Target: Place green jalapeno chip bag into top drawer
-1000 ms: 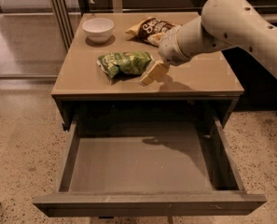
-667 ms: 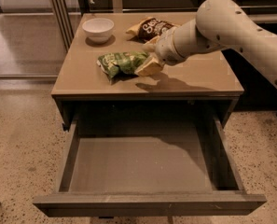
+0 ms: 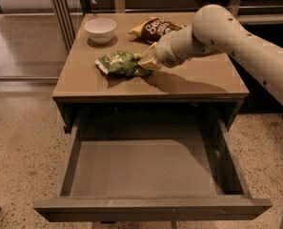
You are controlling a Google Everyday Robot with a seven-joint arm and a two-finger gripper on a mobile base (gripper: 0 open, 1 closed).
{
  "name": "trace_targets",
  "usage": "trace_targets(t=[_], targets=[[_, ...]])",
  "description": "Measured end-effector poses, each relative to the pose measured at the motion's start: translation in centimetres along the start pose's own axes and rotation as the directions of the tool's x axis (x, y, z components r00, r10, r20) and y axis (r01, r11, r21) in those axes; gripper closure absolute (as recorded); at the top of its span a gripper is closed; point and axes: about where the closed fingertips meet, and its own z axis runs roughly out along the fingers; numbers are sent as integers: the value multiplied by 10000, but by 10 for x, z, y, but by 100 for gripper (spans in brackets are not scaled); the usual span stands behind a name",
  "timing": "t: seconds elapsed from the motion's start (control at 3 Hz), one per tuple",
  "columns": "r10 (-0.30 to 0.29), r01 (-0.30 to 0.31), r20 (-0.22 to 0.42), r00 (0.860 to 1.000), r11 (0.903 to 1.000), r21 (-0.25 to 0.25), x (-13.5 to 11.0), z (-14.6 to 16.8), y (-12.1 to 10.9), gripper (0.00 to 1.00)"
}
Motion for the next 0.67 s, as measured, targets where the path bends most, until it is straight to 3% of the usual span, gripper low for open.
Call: trace_targets(t=[0.33,0.67], targets=[[2,-2,2,10000,10000,-5,0,0,0,100],[-299,310,184,9994,9977,-610,-10,-6,9,100]])
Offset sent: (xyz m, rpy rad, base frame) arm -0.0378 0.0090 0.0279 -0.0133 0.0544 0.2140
